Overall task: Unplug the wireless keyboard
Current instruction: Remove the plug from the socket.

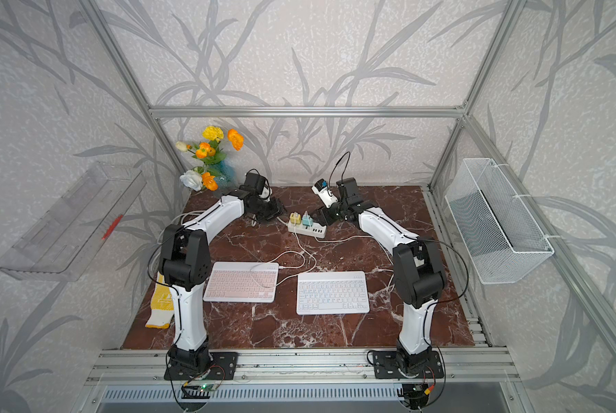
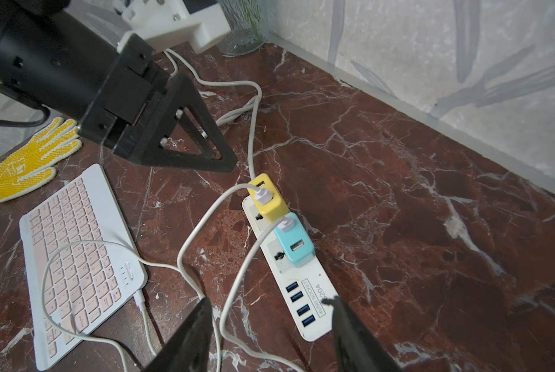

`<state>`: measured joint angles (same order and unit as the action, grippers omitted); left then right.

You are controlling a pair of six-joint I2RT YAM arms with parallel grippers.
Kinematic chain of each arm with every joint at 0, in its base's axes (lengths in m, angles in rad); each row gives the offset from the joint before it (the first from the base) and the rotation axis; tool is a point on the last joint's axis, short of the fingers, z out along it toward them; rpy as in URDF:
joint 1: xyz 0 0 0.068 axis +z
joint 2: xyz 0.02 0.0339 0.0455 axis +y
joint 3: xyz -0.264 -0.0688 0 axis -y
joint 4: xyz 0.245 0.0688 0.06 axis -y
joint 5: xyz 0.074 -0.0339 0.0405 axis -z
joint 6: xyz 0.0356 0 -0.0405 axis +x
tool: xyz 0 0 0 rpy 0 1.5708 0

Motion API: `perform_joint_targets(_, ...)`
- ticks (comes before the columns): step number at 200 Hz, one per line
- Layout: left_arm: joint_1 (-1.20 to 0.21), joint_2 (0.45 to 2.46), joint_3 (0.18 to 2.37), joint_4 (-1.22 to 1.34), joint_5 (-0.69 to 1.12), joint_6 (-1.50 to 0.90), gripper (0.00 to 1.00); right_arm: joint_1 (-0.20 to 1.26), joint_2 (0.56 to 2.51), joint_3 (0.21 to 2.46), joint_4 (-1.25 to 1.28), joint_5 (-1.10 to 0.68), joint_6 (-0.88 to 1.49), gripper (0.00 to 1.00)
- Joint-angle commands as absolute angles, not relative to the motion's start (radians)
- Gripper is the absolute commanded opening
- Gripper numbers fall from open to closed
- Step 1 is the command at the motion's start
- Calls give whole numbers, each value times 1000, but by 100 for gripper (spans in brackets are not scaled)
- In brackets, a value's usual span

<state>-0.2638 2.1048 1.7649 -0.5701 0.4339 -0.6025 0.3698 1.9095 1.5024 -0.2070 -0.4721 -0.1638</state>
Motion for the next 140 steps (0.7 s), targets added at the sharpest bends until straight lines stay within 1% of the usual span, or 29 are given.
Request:
perform_joint_targets(1,-276,2147,1796,-551,475,-614,59,345,1948,1542,-202,-490,-197,58)
perform_joint_targets(72,-293,2175,1793,-538,488,-623,59,371,2051,1607,-238,-490,-315,59)
perform_joint_targets(140,-301,2180,1784,-531,479,-631,59,410,2146,1693,-263,-496,-340,59)
